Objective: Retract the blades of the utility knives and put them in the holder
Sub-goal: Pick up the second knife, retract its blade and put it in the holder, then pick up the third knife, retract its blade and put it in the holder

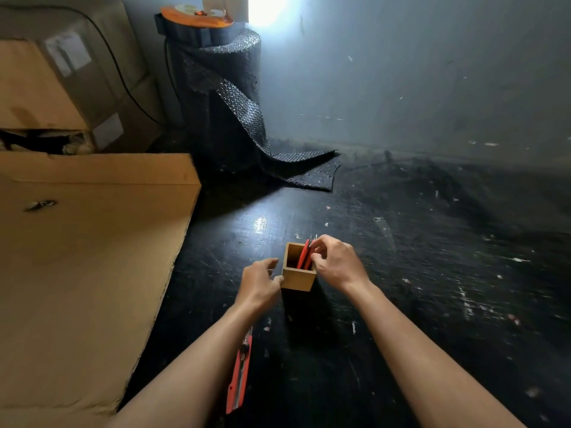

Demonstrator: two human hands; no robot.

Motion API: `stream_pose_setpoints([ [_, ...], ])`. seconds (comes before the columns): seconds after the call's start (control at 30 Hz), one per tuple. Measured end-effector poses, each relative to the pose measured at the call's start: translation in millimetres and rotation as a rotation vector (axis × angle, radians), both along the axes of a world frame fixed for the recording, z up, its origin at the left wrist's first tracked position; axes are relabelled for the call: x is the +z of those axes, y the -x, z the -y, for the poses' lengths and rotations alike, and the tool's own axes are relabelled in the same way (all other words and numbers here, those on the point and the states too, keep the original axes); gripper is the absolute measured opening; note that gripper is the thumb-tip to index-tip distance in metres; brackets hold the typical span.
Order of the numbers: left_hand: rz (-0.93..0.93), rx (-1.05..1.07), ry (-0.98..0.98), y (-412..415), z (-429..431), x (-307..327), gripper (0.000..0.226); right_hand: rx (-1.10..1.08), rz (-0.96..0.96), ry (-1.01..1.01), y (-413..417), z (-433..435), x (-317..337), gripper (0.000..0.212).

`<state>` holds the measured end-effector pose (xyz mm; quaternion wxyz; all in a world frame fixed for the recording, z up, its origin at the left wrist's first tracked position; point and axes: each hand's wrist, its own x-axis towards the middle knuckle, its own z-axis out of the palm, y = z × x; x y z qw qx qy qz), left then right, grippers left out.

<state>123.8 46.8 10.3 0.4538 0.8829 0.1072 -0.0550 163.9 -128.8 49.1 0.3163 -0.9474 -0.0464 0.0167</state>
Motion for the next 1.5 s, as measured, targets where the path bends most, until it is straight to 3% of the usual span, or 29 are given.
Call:
stream_pose_setpoints([
  [0.33, -0.053, -0.038, -0.165, 80, -53, -12, 0.038, 0.14, -0.171, 0.098, 73, -48, -21, 0.019],
  [0.5, -0.177, -0.013, -0.16, 113, -72, -35, 0.049, 0.165, -0.3, 0.103, 116, -79, -59, 0.026],
  [0.8, -0.317, -0.061, -0.046, 137, -75, -72, 0.029, 0.126, -0.54, 0.01, 159, -99, -99, 0.027],
  [1.0, -0.329, -0.043, 0.021, 134, -71, -82, 0.028, 0.053, -0.535, -0.126, 173, -106, -111, 0.013],
  [1.23, -0.378, 0.052, 0.249, 134, -76, -92, 0.032, -0.034, -0.598, -0.348, 175, -100, -107, 0.022],
  [1.5, -0.299, 0.111, 0.52, 119, -76, -66, 0.034, -0.042, -0.485, -0.483, 162, -86, -84, 0.024],
])
